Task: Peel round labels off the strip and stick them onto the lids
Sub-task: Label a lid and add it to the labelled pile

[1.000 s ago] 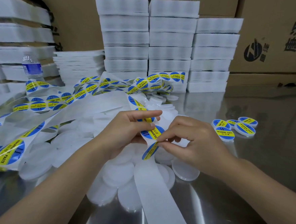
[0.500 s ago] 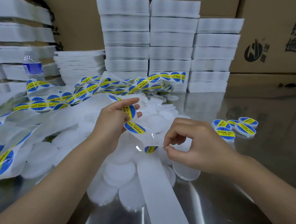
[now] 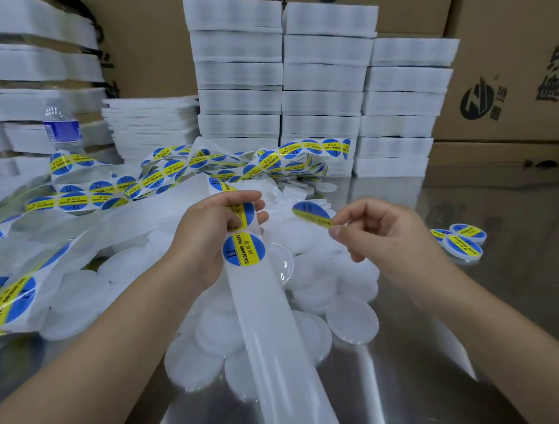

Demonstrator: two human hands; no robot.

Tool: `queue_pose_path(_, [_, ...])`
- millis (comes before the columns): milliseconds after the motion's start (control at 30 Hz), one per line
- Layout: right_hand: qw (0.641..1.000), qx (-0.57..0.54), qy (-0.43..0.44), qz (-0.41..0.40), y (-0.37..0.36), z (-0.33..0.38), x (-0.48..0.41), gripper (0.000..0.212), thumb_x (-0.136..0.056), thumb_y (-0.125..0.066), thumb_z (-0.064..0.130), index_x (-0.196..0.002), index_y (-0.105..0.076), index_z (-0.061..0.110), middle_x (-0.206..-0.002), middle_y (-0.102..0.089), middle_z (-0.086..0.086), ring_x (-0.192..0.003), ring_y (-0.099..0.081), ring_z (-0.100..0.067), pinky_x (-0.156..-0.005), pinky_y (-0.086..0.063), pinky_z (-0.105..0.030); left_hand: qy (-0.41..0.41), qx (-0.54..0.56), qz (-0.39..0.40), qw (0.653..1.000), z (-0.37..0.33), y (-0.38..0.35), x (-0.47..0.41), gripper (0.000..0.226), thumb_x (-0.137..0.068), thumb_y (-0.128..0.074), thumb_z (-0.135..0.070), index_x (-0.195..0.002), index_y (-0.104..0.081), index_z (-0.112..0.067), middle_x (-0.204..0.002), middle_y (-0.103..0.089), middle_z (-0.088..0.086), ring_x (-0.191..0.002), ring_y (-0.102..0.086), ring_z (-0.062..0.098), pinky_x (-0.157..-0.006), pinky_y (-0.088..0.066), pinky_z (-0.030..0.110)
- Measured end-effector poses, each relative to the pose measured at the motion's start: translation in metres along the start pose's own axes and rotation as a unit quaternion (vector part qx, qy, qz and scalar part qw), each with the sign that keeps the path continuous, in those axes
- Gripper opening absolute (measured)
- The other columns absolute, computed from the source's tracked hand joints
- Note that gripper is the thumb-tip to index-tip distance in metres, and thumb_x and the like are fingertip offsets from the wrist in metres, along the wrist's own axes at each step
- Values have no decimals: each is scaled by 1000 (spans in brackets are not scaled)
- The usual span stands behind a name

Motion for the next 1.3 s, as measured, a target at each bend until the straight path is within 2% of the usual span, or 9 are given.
queue_pose_path(167, [982,178,-61,29,-1,-23,0,31,-77,-72,21,-97,-61,42,-70,-61,14,-58,-50,-4,-56,-42,-16,1,-12,27,1000,1,-7,2,52,-80,-31,22,-85,-70,-11,-106,-67,10,-75,-74,19,-56,-57,23])
queue_pose_path(300, [939,322,-41,113,-21,-34,8,70,-72,-72,40,-129,-35,54,-104,-53,24,-99,-47,0,-81,-38,-13,1,-18,49,999,0,-12,5,50,-80,-34,22,-87,-70,-12,-104,-67,8,-71,-74,17,-52,-54,21])
queue_pose_path(400, [931,348,-30,109,-30,-41,10,82,-70,-70,52,-138,-22,54,-119,-48,24,-115,-33,-1,-97,-26,-21,3,-21,52,998,0,-14,6,49,-80,-34,22,-87,-70,-11,-99,-68,6,-67,-73,13,-49,-52,19])
queue_pose_path(467, [916,387,-8,101,-36,-45,10,83,-73,-66,55,-141,-19,48,-126,-47,21,-118,-27,-2,-94,-15,-17,6,-17,57,998,1,-16,6,50,-80,-33,22,-89,-69,-10,-100,-69,6,-70,-73,16,-51,-53,20])
queue_pose_path(633, [910,410,0,63,-34,-54,4,74,-77,-61,56,-141,-27,40,-123,-52,16,-119,-36,-11,-97,-18,-22,11,-18,61,998,3,-17,7,51,-80,-33,22,-90,-69,-12,-102,-70,6,-73,-74,19,-54,-55,21])
queue_pose_path(800, [918,395,13,29,-28,-50,0,70,-75,-62,52,-138,-32,39,-111,-56,19,-110,-42,-9,-85,-15,-15,9,-23,75,997,3,-20,8,50,-80,-33,22,-89,-69,-11,-96,-71,4,-73,-74,19,-53,-54,20])
queue_pose_path(967, [929,369,6,15,-21,-46,-1,76,-70,-68,47,-137,-33,39,-100,-53,21,-101,-43,-6,-88,-21,-18,0,-30,78,997,1,-20,8,51,-80,-32,22,-88,-70,-12,-94,-72,4,-74,-74,19,-54,-54,20])
queue_pose_path(1133, [977,199,-6,-75,0,-35,-1,76,-66,-76,33,-128,-34,46,-95,-56,15,-90,-56,3,-72,-40,-6,8,-44,81,996,2,-21,11,40,-83,-41,14,-87,-73,-11,-99,-73,5,-78,-74,21,-57,-56,22])
queue_pose_path(1300, [989,32,-37,-137,14,-31,-3,70,-69,-79,28,-124,-36,40,-87,-65,8,-72,-65,2,-65,-49,-13,-30,-141,117,983,3,-29,14,17,-83,-64,-3,-86,-76,-16,-96,-76,1,-85,-73,16,-70,-57,21])
Point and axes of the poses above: each hand's wrist, its own x-axis away from the middle knuckle, its own y-axis out of the back of the hand, z = x × y, the point moved 9 cm from there along -x, towards the middle knuckle
